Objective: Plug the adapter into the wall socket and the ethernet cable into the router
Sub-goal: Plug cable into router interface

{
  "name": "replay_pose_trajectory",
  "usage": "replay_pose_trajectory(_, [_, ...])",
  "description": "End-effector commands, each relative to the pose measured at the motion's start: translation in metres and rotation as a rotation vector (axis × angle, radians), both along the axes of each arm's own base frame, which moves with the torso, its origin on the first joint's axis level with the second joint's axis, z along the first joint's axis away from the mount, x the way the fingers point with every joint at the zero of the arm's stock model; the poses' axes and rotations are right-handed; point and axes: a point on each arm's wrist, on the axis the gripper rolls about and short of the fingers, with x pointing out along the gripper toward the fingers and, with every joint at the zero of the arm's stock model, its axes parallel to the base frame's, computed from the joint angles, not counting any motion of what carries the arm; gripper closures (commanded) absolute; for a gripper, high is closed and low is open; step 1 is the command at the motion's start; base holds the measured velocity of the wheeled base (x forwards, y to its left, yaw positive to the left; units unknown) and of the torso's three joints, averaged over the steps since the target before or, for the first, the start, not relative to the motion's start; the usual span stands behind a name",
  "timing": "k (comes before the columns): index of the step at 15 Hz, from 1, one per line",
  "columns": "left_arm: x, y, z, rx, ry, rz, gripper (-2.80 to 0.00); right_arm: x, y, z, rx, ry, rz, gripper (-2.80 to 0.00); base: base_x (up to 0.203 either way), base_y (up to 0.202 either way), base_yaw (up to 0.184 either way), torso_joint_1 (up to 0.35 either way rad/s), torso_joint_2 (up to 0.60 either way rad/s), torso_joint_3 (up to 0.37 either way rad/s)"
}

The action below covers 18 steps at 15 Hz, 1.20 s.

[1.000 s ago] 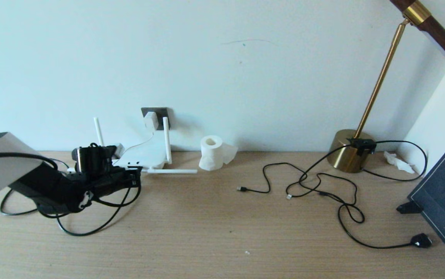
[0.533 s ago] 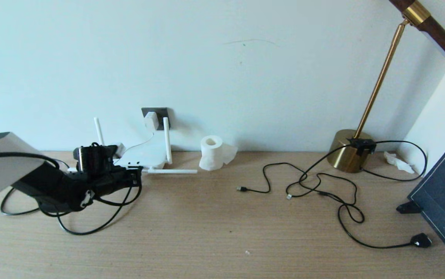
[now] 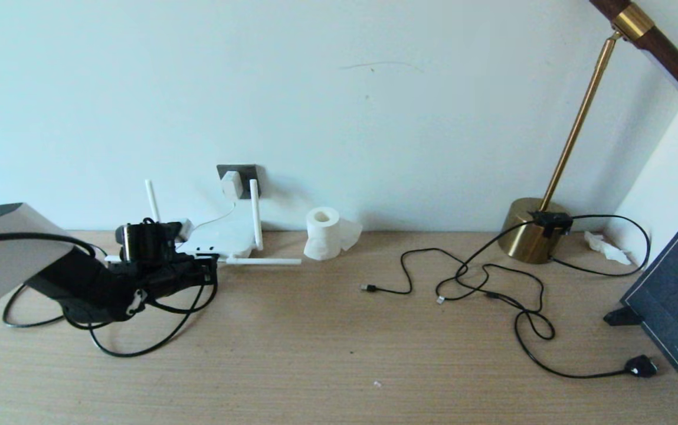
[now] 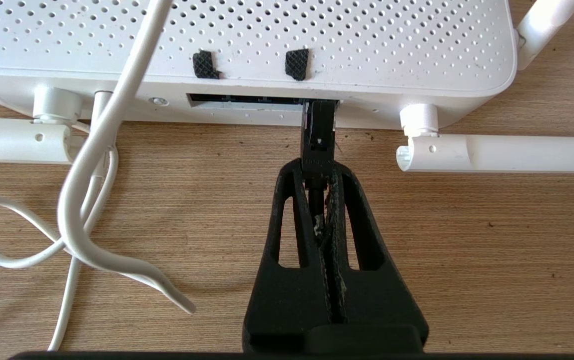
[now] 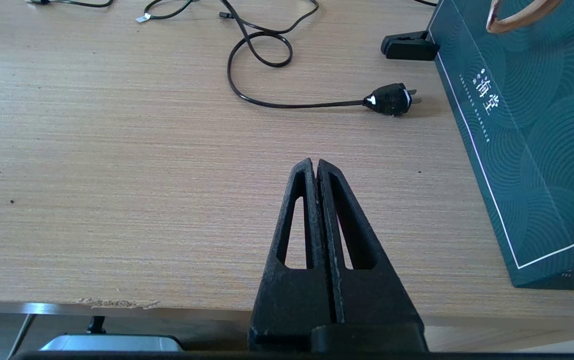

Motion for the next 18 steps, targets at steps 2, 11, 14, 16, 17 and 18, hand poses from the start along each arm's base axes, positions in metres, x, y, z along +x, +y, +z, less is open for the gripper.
replay_pose_trajectory(2, [0.0016, 0.0002, 0.0003, 0.0, -0.011, 0.001, 0.0, 0.0001, 0.0, -0.0001, -0.001, 0.003, 0.0, 0.0, 0.0, 0.0, 0.0, 0.0, 0.0, 0.0])
replay_pose_trajectory(11, [0.0023, 0.0003, 0.0006, 0.002, -0.014, 0.003, 0.0, 0.0001, 0.0, -0.0001, -0.001, 0.003, 0.0, 0.0, 0.0, 0.0, 0.0, 0.0, 0.0, 0.0])
replay_pose_trajectory(14, [0.0017, 0.0003, 0.001, 0.002, -0.014, 0.003, 0.0, 0.0001, 0.0, -0.0001, -0.001, 0.003, 0.0, 0.0, 0.0, 0.0, 0.0, 0.0, 0.0, 0.0])
replay_pose_trajectory(16, [0.0017, 0.0003, 0.0029, 0.003, -0.02, 0.003, 0.0, 0.0001, 0.0, -0.0001, -0.001, 0.003, 0.0, 0.0, 0.0, 0.0, 0.0, 0.0, 0.0, 0.0])
replay_pose_trajectory(17, [0.002, 0.0003, 0.0032, 0.002, -0.021, 0.003, 0.0, 0.0001, 0.0, -0.0001, -0.001, 0.003, 0.0, 0.0, 0.0, 0.0, 0.0, 0.0, 0.0, 0.0])
replay_pose_trajectory(18, [0.0019, 0.0003, 0.0039, 0.003, -0.023, 0.003, 0.0, 0.0001, 0.0, -0.0001, -0.001, 0.003, 0.0, 0.0, 0.0, 0.0, 0.0, 0.0, 0.0, 0.0])
